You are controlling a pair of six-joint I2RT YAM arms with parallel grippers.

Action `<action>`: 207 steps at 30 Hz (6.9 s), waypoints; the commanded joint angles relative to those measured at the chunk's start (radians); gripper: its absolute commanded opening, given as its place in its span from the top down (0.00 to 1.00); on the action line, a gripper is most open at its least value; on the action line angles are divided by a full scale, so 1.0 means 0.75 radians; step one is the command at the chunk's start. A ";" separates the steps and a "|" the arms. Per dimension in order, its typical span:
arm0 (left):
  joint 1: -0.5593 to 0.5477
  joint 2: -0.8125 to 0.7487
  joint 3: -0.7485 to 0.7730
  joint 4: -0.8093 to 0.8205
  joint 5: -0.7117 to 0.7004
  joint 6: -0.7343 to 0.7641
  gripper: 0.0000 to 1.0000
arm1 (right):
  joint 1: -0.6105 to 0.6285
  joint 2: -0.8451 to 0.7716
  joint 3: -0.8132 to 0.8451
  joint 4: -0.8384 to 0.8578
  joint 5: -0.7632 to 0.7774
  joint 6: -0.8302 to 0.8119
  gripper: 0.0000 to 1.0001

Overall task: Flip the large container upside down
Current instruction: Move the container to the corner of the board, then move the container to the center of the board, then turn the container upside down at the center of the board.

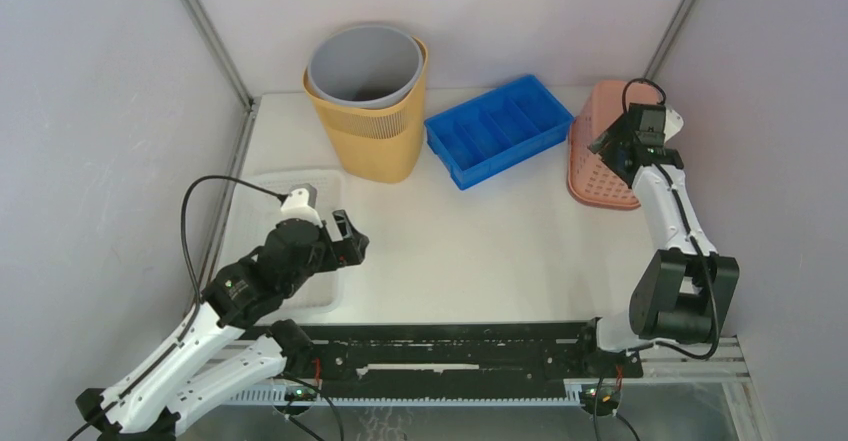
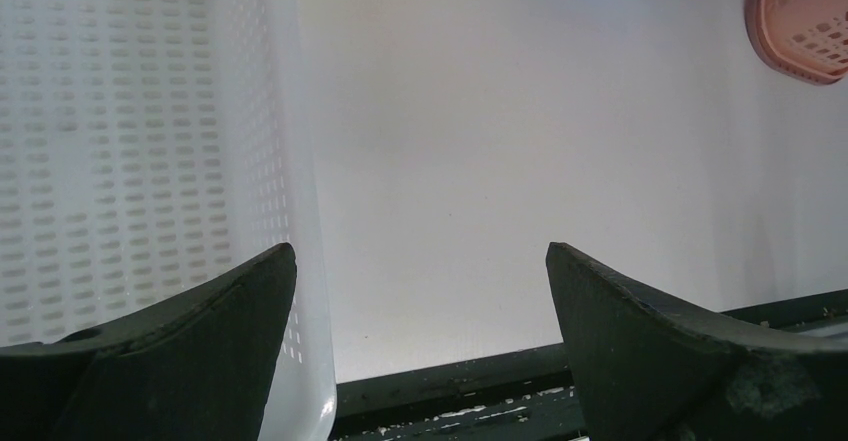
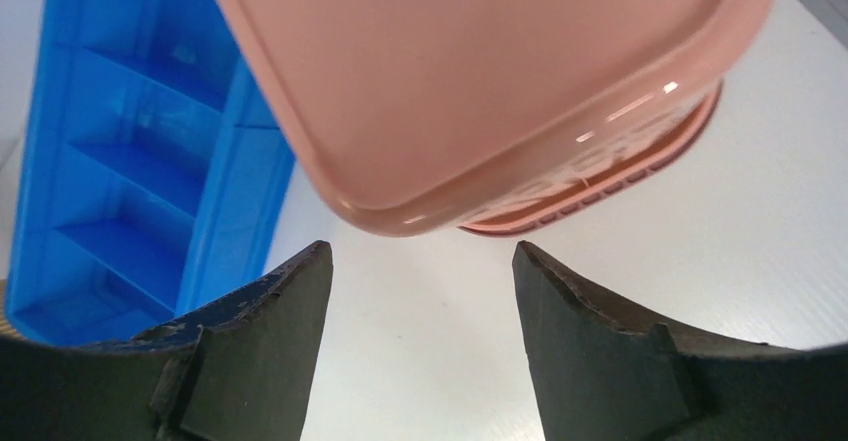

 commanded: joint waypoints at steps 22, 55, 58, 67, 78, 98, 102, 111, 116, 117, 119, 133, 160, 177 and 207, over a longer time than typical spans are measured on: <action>0.008 0.048 0.049 0.077 0.079 0.017 0.00 | -0.315 0.558 0.241 0.198 -0.389 0.188 0.35; 0.010 -0.031 -0.033 0.073 0.081 0.009 0.00 | 0.586 0.185 0.121 0.248 -0.407 -0.381 0.29; 0.010 -0.076 -0.049 0.054 0.081 -0.003 0.00 | 0.675 0.360 0.340 0.165 -0.273 -0.382 0.33; 0.010 -0.155 -0.076 0.017 0.091 -0.034 0.00 | 0.748 0.792 0.755 0.007 -0.084 -0.236 0.36; 0.009 -0.128 -0.093 0.042 0.112 -0.041 0.00 | 0.765 0.716 0.365 0.136 -0.120 -0.178 0.39; 0.010 -0.043 -0.141 0.176 0.166 -0.036 0.00 | 1.236 0.244 -0.423 0.182 -0.096 -0.134 0.41; 0.010 -0.037 -0.148 0.182 0.166 -0.029 0.00 | 1.380 0.121 -0.540 0.139 -0.089 -0.033 0.41; 0.010 -0.028 -0.159 0.195 0.139 -0.009 0.00 | 1.493 -0.257 -0.516 -0.076 0.028 0.090 0.29; 0.013 -0.036 -0.142 0.169 0.116 -0.005 0.00 | 1.494 -0.187 -0.308 -0.133 0.089 0.065 0.27; 0.015 -0.038 -0.137 0.157 0.111 -0.004 0.00 | 1.498 -0.153 -0.270 -0.130 0.095 0.062 0.27; 0.022 -0.045 -0.135 0.137 0.108 -0.004 0.00 | 1.514 -0.080 -0.196 -0.126 0.090 0.063 0.29; 0.063 -0.123 -0.162 0.080 0.120 -0.021 0.00 | 1.592 0.401 0.219 -0.138 0.111 0.078 0.37; 0.064 -0.148 -0.179 0.099 0.131 -0.032 0.00 | 1.519 0.341 0.268 -0.056 -0.092 0.084 1.00; 0.065 -0.119 -0.166 0.118 0.137 -0.037 0.00 | 0.932 -0.207 -0.552 0.993 -0.847 0.682 1.00; 0.065 -0.016 -0.167 0.203 0.161 -0.013 0.00 | 0.747 -0.279 -0.666 0.708 -0.846 0.367 0.25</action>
